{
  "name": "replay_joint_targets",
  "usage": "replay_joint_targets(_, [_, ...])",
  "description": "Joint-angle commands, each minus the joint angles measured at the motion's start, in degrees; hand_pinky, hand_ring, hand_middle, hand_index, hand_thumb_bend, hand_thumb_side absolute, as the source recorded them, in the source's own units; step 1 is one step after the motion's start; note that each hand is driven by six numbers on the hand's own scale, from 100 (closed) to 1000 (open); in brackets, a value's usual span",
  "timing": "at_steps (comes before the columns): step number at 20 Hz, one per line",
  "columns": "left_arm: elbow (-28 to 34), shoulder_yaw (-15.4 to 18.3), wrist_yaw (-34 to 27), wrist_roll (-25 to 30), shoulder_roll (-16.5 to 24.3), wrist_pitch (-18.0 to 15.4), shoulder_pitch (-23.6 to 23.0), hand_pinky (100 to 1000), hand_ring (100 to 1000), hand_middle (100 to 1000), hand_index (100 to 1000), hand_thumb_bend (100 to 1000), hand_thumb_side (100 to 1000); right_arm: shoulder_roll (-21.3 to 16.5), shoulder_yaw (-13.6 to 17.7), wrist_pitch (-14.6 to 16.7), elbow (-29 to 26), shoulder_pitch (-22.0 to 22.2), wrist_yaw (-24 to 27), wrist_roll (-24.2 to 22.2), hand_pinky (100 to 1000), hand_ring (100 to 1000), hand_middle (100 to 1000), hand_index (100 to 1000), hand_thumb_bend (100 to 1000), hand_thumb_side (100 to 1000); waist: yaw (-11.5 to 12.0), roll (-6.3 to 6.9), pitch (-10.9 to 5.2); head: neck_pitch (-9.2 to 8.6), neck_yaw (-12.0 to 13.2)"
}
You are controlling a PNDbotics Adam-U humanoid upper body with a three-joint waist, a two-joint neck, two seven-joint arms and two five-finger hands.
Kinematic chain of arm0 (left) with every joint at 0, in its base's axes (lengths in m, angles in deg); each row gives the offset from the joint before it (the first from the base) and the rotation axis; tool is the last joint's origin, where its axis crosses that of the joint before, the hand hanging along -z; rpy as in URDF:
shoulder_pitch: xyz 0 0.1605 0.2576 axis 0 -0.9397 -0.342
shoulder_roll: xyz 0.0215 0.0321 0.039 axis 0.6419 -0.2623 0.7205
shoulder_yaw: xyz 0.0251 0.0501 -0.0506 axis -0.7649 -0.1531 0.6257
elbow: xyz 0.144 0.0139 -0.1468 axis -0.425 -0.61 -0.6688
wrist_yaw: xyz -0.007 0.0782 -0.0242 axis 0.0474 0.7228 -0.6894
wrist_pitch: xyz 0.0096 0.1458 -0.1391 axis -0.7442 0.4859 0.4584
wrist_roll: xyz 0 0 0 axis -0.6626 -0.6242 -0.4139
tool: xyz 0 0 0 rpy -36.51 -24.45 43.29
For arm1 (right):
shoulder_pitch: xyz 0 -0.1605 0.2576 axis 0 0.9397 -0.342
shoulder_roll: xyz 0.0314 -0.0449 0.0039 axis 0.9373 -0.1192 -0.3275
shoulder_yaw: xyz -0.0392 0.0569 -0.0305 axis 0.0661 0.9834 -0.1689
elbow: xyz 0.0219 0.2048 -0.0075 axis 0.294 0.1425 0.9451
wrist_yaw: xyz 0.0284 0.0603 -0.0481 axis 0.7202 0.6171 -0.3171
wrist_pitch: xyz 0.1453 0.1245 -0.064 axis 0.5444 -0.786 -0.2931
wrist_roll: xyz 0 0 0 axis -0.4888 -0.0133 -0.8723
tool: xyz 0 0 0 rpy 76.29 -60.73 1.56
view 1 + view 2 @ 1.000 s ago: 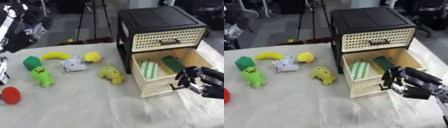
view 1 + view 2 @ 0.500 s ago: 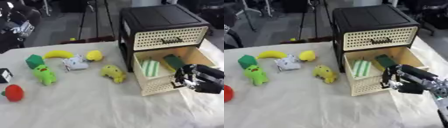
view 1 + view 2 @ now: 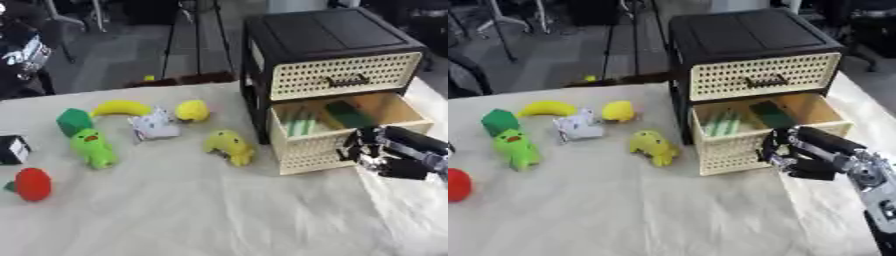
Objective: Pick up objects from table and place into drawer.
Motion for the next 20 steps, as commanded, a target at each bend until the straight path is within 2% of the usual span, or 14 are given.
replay_joint_targets(1, [0.97, 1.10, -0.24, -0.59, 0.71, 0.06, 0.29, 609, 597, 590, 713, 533, 790, -0.83, -0.09, 0.33, 1.74, -2.42, -1.85, 1.41, 514, 749, 763, 650, 100, 994, 0.28, -0.03, -0.80, 0.41, -0.35])
replay_joint_targets(13, [0.77, 1.85, -0.30, -1.25, -0.44, 0.30, -1.21, 608, 595, 588, 713, 531, 792, -1.23, 0.34, 0.98, 10.33, -9.32, -7.88, 8.80, 536, 775, 777, 671, 100, 944, 2.24, 0.36, -1.12, 0.63, -1.38])
replay_joint_targets(20, [1.02, 2.37, -0.36, -1.71, -0.78, 0.38, -1.77, 608, 595, 588, 711, 531, 792, -1.15, 0.84, 1.12, 14.58, -11.93, -10.54, 12.28, 535, 776, 775, 673, 100, 927, 3.42, 0.47, -1.20, 0.66, -1.98])
